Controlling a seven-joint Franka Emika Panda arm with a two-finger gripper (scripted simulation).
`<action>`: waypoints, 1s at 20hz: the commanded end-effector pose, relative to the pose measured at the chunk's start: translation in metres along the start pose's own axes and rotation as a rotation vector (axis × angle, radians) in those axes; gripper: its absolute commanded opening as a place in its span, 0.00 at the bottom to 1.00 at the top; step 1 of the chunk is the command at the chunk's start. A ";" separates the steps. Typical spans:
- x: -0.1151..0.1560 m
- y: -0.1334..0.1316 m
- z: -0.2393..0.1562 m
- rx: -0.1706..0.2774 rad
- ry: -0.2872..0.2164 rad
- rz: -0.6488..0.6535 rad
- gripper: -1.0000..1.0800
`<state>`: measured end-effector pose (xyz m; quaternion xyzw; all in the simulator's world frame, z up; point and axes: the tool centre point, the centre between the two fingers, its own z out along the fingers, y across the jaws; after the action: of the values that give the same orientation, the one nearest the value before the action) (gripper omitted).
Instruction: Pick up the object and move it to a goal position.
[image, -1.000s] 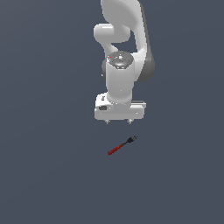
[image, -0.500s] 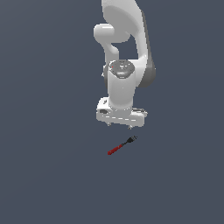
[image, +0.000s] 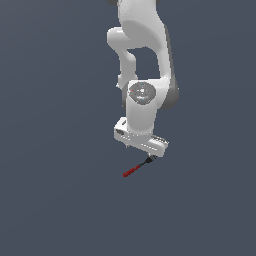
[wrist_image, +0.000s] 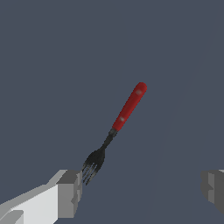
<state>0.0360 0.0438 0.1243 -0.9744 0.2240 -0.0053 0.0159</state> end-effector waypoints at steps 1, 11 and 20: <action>0.002 -0.003 0.008 -0.003 -0.001 0.068 0.96; 0.007 -0.013 0.039 -0.017 -0.002 0.329 0.96; 0.009 -0.019 0.061 -0.029 0.003 0.501 0.96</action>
<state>0.0529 0.0583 0.0672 -0.8942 0.4476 0.0008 0.0033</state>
